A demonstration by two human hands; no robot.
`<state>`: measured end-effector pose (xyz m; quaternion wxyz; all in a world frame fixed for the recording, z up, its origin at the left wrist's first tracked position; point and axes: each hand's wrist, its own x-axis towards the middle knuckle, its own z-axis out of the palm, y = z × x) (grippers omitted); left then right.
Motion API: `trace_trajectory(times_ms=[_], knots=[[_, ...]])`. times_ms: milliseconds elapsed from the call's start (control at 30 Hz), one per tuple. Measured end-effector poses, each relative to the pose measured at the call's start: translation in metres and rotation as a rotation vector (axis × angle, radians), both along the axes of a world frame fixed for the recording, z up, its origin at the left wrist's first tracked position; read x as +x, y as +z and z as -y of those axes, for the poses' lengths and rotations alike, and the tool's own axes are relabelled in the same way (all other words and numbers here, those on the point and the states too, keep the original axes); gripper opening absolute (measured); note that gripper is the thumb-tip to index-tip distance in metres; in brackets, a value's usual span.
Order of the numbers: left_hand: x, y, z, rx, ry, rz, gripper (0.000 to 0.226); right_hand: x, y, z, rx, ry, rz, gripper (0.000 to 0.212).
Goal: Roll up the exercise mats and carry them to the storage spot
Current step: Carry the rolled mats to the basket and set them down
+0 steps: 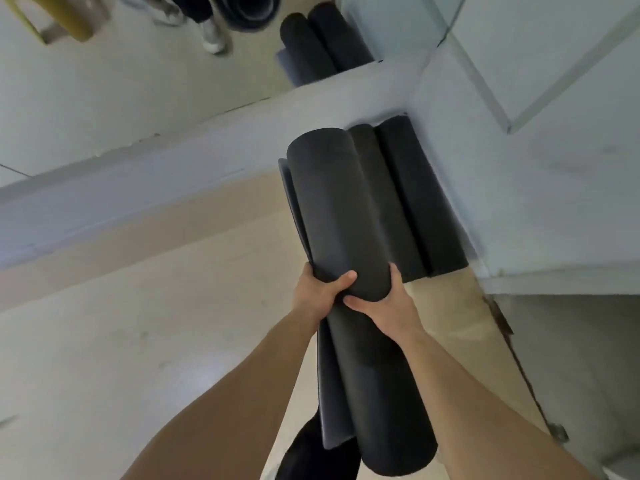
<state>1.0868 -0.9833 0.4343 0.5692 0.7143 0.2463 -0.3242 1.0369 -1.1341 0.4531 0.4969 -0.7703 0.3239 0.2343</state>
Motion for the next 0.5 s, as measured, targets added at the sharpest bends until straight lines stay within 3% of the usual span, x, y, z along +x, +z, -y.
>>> trace_trajectory(times_ms=[400,500], knots=[[0.149,-0.330,0.053,0.100,0.183,0.077,0.088,0.172,-0.342,0.055,-0.039,0.168,-0.063,0.133],[0.173,-0.397,0.061,0.076,0.233,0.105,0.077,0.204,-0.406,0.058,-0.116,0.223,-0.037,0.132]])
